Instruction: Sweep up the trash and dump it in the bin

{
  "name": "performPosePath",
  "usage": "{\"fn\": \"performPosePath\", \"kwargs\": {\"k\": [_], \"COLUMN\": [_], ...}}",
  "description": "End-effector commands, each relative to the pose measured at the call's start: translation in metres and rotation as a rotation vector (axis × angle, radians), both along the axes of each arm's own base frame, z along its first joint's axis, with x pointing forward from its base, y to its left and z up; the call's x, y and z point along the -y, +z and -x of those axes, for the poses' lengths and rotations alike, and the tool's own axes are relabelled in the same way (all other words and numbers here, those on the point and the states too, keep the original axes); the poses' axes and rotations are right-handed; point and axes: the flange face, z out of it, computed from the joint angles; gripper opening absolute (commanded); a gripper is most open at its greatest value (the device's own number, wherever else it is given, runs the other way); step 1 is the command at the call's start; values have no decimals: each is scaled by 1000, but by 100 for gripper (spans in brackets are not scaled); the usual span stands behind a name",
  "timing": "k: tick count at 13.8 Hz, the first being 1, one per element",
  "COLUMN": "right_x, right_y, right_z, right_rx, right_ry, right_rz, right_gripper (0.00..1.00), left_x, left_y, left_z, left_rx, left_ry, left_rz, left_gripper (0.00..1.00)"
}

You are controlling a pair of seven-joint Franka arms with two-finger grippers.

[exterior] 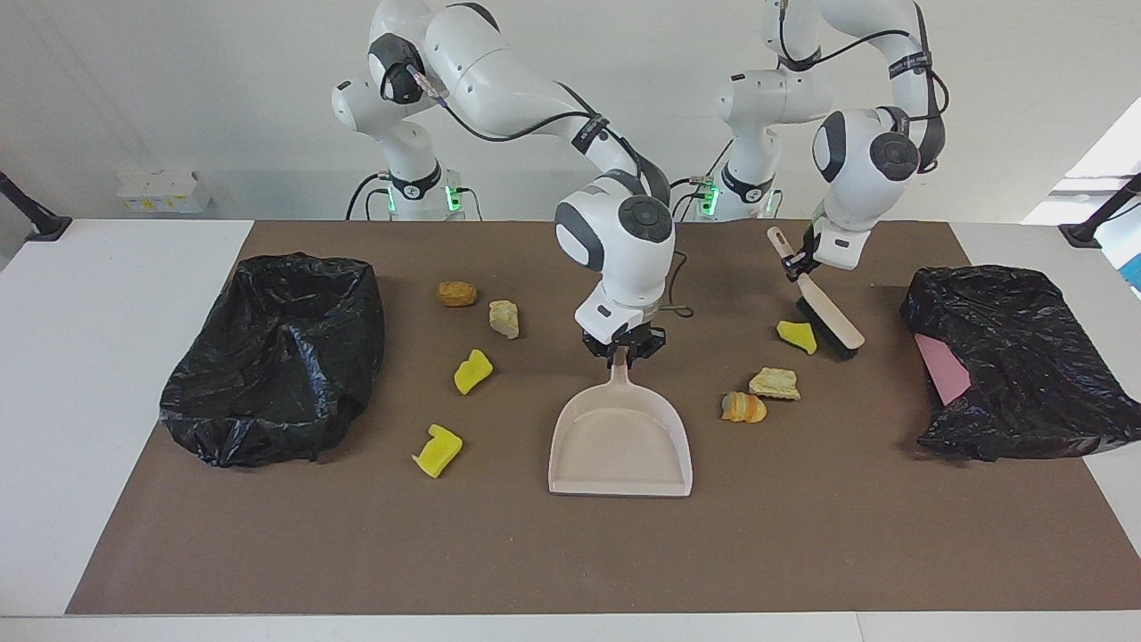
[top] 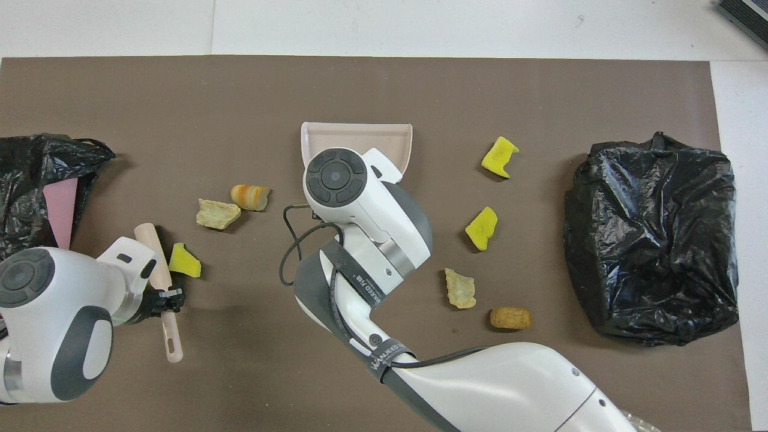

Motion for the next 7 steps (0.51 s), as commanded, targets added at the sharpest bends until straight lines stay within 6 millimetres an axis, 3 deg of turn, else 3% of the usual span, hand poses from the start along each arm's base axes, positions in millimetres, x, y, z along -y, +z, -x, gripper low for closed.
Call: {"fn": "performPosePath", "kwargs": {"k": [1,4,7], "right_x": [8,18,38], "right_y": [7,7,5], "right_z": [4,-2,-14], "right_rx": [11,27,12], "right_ry": [162,444,637], "right_rz": [20,84,131], "right_gripper": [0,0,0], "left_x": [12,29,11], "left_y": [5,14,14], "left_z": [-32,-55,-59], "left_rx": [20,47,58], "left_ry": [-82,-121,-208], "left_rz": [55,81,94], "left_gripper": [0,0,0]}}
